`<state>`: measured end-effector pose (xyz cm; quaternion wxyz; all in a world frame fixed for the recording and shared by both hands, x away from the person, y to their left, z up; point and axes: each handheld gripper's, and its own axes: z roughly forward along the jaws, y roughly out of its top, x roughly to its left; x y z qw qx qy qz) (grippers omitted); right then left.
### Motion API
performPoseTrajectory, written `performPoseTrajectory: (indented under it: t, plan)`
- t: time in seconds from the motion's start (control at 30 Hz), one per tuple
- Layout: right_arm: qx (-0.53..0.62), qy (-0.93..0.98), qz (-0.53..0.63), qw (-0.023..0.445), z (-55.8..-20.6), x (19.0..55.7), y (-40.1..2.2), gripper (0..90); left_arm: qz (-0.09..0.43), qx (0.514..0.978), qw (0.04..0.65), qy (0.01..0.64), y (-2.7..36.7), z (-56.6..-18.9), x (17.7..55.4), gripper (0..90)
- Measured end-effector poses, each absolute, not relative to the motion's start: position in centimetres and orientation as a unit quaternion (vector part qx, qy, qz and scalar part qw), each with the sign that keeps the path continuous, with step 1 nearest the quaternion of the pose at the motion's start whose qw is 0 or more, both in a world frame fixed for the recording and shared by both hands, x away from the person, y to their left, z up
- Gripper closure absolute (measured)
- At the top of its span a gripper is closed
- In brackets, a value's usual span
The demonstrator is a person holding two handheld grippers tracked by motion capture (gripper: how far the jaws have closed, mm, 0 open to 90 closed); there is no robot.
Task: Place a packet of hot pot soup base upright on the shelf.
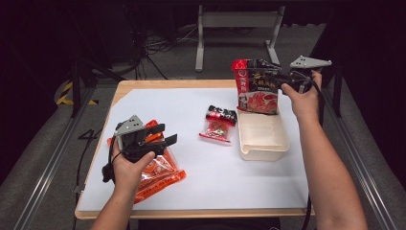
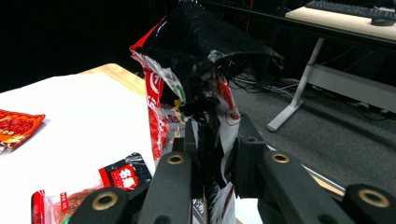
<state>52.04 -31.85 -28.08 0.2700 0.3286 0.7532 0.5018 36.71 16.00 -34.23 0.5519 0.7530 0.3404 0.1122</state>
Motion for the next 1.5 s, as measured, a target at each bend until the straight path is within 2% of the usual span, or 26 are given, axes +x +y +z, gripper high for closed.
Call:
performPoseTrajectory:
  t: [1.5]
  plan:
    - [0.356,0.755,0.494,0.244,-31.3,51.5,-31.5,73.4,0.105,0.75,0.553,0.348,16.3,-34.5,36.9,35.7]
